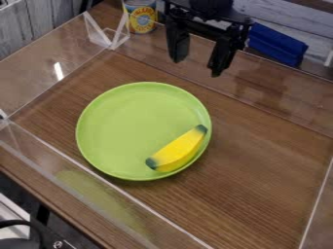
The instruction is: Put the banana in the green plate
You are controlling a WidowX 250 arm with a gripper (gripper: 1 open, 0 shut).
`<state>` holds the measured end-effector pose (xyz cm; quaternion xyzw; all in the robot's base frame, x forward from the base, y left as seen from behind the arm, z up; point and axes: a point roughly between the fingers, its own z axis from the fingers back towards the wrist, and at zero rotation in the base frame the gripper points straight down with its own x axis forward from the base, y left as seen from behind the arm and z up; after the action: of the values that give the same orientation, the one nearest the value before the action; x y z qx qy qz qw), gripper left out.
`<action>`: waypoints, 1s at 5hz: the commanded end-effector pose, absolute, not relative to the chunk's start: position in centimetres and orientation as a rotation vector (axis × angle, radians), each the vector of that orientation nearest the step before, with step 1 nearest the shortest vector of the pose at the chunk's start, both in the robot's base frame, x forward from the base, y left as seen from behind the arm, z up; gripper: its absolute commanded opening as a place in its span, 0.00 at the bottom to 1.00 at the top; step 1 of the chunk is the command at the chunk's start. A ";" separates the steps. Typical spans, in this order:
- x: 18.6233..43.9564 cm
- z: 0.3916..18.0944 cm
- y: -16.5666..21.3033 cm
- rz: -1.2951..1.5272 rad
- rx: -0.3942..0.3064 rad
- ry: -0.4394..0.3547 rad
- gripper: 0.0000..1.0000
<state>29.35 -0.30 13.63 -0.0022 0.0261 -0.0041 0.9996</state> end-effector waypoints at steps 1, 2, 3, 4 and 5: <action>29.6 13.4 -0.2 -0.012 -0.005 0.050 1.00; 29.9 13.4 0.1 -0.014 -0.007 0.043 1.00; 30.2 13.7 0.2 -0.018 -0.012 0.035 1.00; 30.4 14.1 0.4 -0.022 -0.016 0.025 1.00; 30.6 14.2 0.6 -0.021 -0.018 0.022 1.00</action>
<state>29.89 0.31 12.96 -0.0085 0.0350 -0.0097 0.9993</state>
